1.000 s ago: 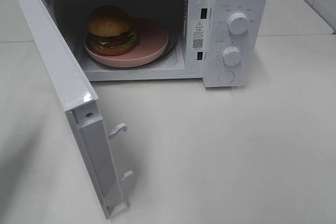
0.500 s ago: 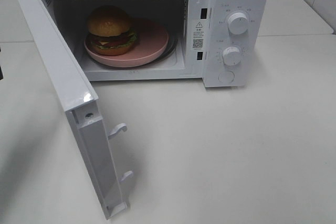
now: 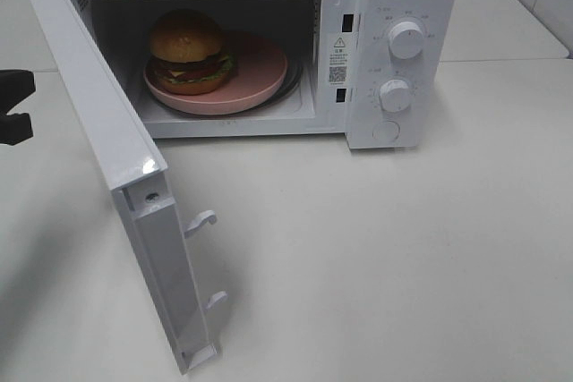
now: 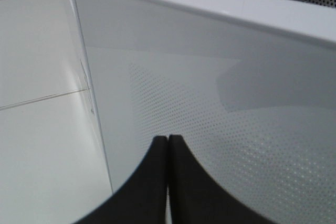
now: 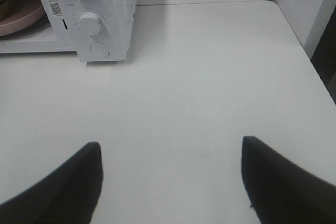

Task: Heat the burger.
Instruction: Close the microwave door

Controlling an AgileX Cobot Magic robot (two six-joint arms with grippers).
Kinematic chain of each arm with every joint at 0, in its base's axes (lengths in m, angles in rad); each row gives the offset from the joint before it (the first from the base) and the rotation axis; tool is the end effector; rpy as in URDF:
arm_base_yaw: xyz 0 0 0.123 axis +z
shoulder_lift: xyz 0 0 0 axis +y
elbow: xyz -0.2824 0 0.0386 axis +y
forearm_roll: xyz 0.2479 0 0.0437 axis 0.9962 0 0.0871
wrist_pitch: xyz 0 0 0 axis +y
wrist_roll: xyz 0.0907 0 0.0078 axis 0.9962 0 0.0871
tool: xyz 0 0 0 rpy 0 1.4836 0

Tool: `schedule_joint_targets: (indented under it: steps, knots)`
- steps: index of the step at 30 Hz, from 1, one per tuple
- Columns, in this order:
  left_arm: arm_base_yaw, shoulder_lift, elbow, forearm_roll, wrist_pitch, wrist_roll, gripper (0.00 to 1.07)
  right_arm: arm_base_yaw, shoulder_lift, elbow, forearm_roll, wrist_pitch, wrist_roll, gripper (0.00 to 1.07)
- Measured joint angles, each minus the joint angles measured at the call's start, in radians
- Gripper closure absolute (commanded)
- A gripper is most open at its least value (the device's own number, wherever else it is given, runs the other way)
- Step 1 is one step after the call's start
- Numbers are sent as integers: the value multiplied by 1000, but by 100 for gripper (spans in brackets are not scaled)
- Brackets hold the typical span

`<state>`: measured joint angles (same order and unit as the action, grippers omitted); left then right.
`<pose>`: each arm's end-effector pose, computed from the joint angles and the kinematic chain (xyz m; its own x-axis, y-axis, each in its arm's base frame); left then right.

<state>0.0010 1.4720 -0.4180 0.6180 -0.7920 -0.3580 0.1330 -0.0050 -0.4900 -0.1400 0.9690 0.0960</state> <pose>0.2508 -0.0372 0.1911 -0.2299 0.0954 -0.9685 0.4223 0.9064 -0.0110 0.0001 -0.0106 0.2826 -0.3701 -0.0331 -0.9284 -0.0199 0.9994 -0.0277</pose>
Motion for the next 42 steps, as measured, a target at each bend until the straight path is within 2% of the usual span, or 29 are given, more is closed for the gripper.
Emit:
schedule_joint_targets:
  steps: [19,27,38,42]
  knots:
    - [0,114,-71,27,-31,-34,107,0,0,0,0,0,0,37]
    - [-44,125,-77,-2,-23,-26,107,0,0,0,0,0,0,37]
    - [-52,125,-77,-7,-29,-27,107,0,0,0,0,0,0,37]
    - [-79,125,-78,-11,-29,-29,107,0,0,0,0,0,0,37]
